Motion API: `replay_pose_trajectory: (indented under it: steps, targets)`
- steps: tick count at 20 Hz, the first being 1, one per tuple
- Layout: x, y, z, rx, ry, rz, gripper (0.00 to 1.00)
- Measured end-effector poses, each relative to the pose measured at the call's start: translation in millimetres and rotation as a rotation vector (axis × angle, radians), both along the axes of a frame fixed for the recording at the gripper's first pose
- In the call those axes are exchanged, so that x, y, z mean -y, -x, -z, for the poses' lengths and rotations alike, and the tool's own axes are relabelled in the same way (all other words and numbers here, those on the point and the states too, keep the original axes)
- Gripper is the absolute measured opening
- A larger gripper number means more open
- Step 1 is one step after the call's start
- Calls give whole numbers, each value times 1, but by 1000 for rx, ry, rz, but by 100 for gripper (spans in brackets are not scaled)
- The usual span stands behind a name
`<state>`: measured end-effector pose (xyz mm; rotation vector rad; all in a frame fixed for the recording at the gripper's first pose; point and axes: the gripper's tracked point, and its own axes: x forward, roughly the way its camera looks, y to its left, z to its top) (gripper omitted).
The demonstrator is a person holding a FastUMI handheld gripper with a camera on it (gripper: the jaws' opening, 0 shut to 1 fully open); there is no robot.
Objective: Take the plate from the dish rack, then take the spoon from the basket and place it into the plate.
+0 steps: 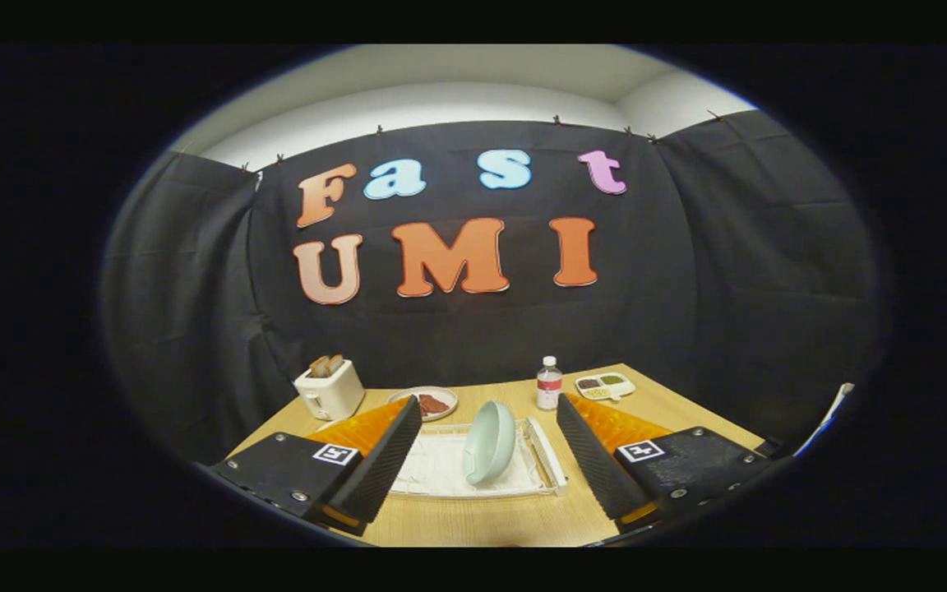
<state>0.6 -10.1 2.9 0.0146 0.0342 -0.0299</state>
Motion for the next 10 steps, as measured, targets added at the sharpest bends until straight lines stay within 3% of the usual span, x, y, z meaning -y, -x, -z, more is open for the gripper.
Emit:
replay_pose_trajectory:
  steps: [10]
  targets:
    - [3, -26, 11, -58, 4, 15, 99]
